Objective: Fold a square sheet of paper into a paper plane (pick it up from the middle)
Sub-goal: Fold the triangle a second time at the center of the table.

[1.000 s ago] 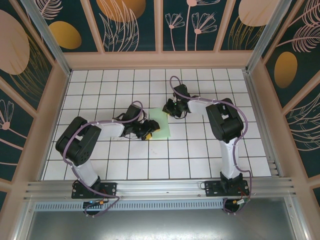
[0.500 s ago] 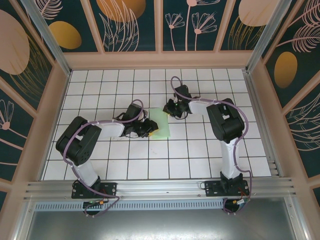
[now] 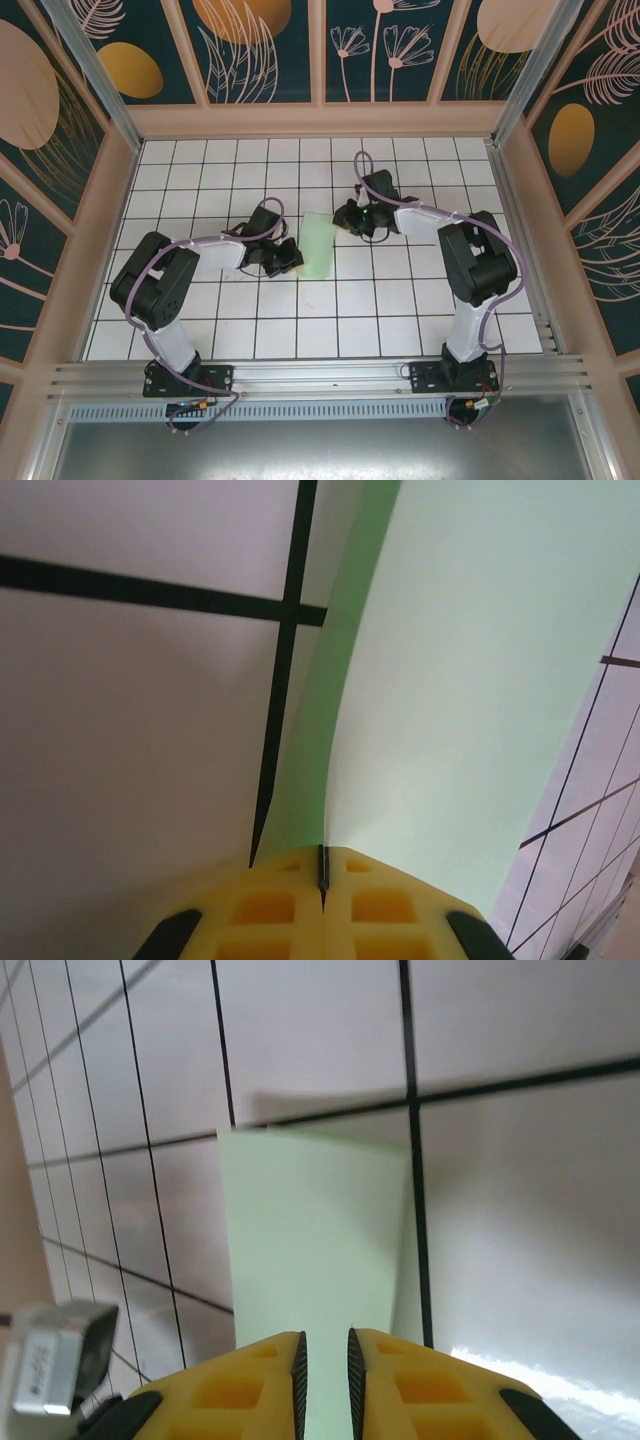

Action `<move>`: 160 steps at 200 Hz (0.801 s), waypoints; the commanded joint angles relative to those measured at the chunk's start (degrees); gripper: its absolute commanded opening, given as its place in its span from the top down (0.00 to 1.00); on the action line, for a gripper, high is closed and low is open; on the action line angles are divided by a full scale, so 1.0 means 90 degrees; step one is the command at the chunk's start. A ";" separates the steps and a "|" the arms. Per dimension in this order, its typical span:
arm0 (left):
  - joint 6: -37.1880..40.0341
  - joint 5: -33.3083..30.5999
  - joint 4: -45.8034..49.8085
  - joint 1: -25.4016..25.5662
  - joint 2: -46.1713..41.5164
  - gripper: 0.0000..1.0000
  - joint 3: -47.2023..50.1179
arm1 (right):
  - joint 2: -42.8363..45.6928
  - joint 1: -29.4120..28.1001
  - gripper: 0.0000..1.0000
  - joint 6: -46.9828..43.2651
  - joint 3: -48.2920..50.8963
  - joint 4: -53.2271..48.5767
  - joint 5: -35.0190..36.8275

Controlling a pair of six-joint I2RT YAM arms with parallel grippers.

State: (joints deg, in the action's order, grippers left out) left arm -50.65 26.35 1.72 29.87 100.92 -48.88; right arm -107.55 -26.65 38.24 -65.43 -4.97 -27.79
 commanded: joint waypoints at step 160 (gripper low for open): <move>-0.0445 0.1742 -0.1730 -0.0023 -0.0242 0.72 0.0187 | -0.0975 -0.0398 0.83 -0.0196 -0.0122 -0.0821 0.0018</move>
State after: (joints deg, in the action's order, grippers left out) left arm -52.36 37.74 -7.79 29.82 100.12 -47.88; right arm -113.56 -30.00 37.80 -65.54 -8.05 -29.65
